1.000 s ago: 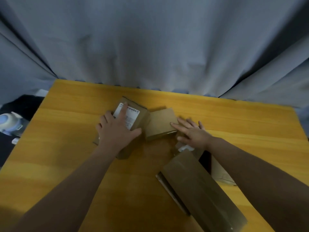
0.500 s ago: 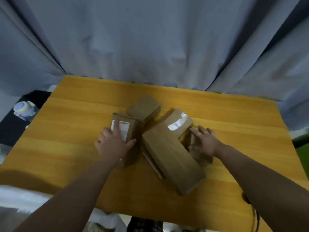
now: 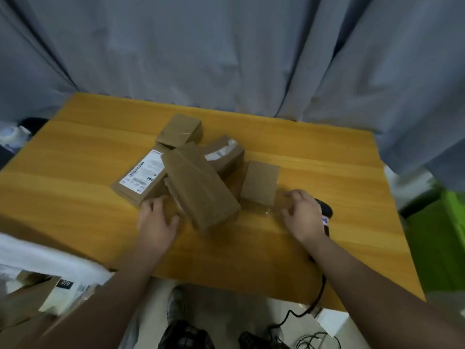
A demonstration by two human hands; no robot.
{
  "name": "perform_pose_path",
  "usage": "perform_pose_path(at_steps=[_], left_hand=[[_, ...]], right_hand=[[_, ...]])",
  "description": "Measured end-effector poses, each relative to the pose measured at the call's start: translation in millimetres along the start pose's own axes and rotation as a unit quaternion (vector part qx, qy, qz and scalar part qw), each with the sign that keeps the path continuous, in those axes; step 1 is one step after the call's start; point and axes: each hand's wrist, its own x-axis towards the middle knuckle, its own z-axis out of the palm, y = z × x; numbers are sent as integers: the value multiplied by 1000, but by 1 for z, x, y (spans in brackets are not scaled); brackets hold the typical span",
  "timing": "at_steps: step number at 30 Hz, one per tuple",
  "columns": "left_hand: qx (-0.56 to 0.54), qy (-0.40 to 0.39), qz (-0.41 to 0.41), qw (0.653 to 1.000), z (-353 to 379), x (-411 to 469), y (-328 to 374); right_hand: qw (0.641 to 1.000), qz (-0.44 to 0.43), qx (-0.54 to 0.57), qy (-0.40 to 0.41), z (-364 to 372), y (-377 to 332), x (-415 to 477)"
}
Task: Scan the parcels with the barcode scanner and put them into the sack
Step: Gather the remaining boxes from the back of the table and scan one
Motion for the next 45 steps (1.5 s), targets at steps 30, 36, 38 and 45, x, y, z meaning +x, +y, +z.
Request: perform_pose_path(at_steps=[30, 36, 38, 45], left_hand=[[74, 292, 421, 855, 60, -36, -6], [290, 244, 417, 826, 42, -28, 5], [264, 269, 444, 813, 31, -29, 1], [112, 355, 580, 725, 18, -53, -30]], right_hand=[[686, 192, 689, 131, 105, -50, -91], [674, 150, 719, 81, 101, -64, -115], [672, 125, 727, 72, 98, -68, -122], [622, 72, 779, 29, 70, -77, -142]])
